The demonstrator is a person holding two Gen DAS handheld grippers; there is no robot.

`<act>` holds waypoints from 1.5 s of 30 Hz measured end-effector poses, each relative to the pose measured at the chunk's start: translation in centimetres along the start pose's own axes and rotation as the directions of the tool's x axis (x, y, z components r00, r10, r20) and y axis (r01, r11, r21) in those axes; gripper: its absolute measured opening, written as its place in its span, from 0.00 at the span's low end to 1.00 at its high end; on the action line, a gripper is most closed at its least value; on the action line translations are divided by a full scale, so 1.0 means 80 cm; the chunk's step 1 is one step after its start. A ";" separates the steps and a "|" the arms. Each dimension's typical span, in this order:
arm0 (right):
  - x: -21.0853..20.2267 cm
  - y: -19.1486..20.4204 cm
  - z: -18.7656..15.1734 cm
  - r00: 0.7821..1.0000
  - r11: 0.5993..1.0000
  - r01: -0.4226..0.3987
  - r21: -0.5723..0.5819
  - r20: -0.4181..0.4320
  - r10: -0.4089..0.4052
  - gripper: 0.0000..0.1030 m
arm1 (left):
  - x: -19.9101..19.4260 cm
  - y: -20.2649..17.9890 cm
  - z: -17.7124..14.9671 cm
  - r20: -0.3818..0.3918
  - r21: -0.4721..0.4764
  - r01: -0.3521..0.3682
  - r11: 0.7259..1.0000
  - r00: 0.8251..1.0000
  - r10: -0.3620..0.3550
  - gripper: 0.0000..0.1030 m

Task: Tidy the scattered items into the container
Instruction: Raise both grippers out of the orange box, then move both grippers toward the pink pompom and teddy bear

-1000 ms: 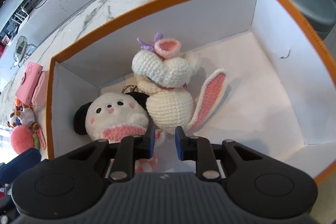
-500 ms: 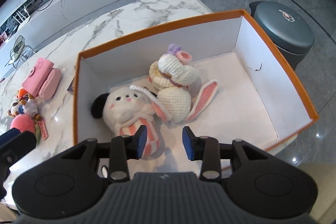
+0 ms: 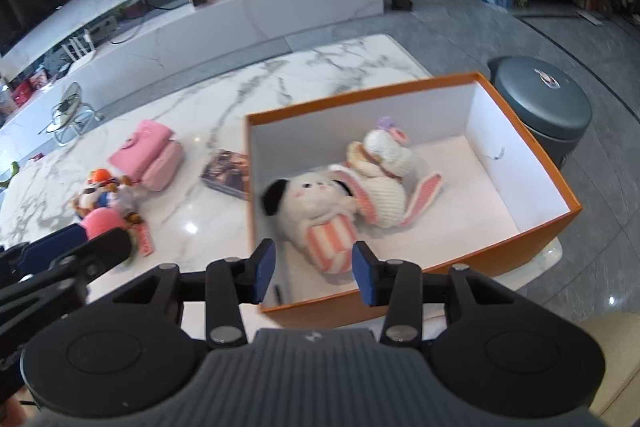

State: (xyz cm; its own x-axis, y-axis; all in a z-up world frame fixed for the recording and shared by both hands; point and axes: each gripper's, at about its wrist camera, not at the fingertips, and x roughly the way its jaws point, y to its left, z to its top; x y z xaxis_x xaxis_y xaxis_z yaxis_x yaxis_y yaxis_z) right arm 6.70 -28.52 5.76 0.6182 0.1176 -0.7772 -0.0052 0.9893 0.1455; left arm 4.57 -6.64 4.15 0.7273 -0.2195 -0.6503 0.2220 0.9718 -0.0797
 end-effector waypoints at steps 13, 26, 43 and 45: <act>-0.003 0.104 -0.043 0.997 0.992 -0.075 -0.106 -0.021 0.074 0.46 | -0.035 0.089 -0.038 -0.009 -0.128 -0.119 0.985 0.993 0.119 0.52; 0.009 0.172 -0.060 0.995 0.972 -0.102 -0.211 -0.041 0.096 0.49 | -0.043 0.147 -0.061 -0.035 -0.217 -0.172 0.961 0.985 0.169 0.52; 0.005 0.187 -0.064 0.988 0.959 -0.134 -0.250 0.039 0.148 0.48 | -0.047 0.173 -0.069 -0.045 -0.246 -0.200 0.948 0.980 0.195 0.52; 0.010 0.191 -0.061 0.987 0.955 -0.141 -0.260 0.043 0.158 0.48 | -0.039 0.178 -0.067 -0.047 -0.245 -0.201 0.949 0.980 0.195 0.52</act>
State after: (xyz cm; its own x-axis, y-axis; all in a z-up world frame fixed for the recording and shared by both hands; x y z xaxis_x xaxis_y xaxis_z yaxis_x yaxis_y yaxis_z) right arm 3.29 -12.92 4.40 0.6429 0.2683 -0.7174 -0.2965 0.9508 0.0899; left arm 2.00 8.38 1.02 0.7256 -0.0213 -0.6878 -0.0945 0.9870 -0.1303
